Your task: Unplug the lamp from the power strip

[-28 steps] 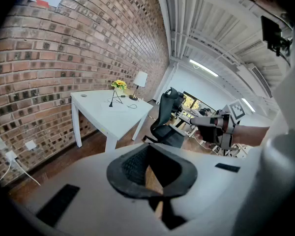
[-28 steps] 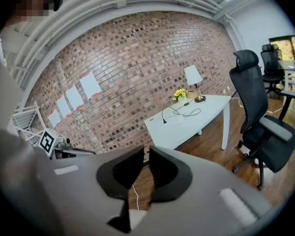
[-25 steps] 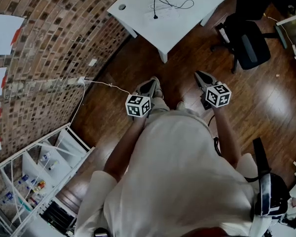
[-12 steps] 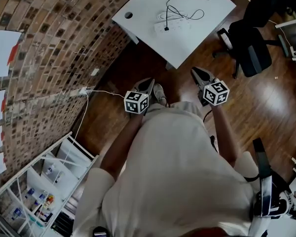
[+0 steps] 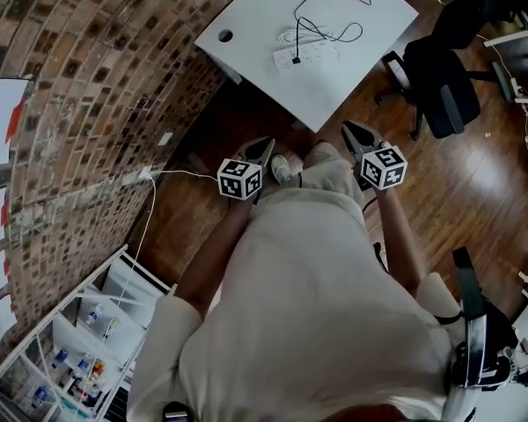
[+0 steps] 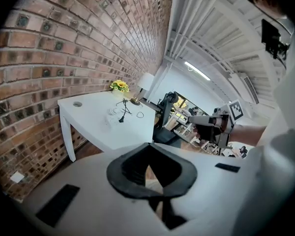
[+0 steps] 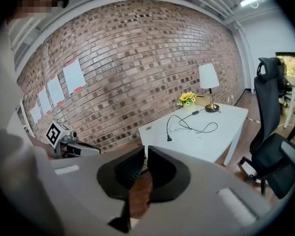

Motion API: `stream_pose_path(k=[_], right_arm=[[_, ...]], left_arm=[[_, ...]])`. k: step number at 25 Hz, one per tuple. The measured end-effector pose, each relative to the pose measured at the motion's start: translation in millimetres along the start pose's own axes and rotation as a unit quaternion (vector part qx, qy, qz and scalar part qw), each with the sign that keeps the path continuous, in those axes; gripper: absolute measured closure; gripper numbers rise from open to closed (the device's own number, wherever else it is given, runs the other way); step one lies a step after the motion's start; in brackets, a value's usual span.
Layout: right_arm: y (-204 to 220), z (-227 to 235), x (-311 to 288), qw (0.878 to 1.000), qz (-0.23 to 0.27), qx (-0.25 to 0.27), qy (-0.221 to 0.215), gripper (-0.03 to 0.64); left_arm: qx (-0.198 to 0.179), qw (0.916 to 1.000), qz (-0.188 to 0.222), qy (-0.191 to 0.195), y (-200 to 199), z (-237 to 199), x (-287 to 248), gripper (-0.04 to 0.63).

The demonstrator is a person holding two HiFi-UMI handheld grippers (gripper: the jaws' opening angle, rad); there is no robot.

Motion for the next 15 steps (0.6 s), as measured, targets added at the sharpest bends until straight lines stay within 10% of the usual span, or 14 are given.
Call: stream_pose_path(k=[15], right_arm=[[-50.4,76.9,-82.1,0.991,-0.093,0.037,-0.086,0.606]], left_arm=[[0.032,0.9964,-0.052,-0.059,-42.5,-10.4,-81.0,0.591]])
Point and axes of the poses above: the fingertips, and each gripper's own axes: x backward along the fingers, z to its right, y out of its underside, the point moved 5 cm from there along x, backward along the fingers, and after that the axes turned 10 degrees about -y, right-handed, at the moved point
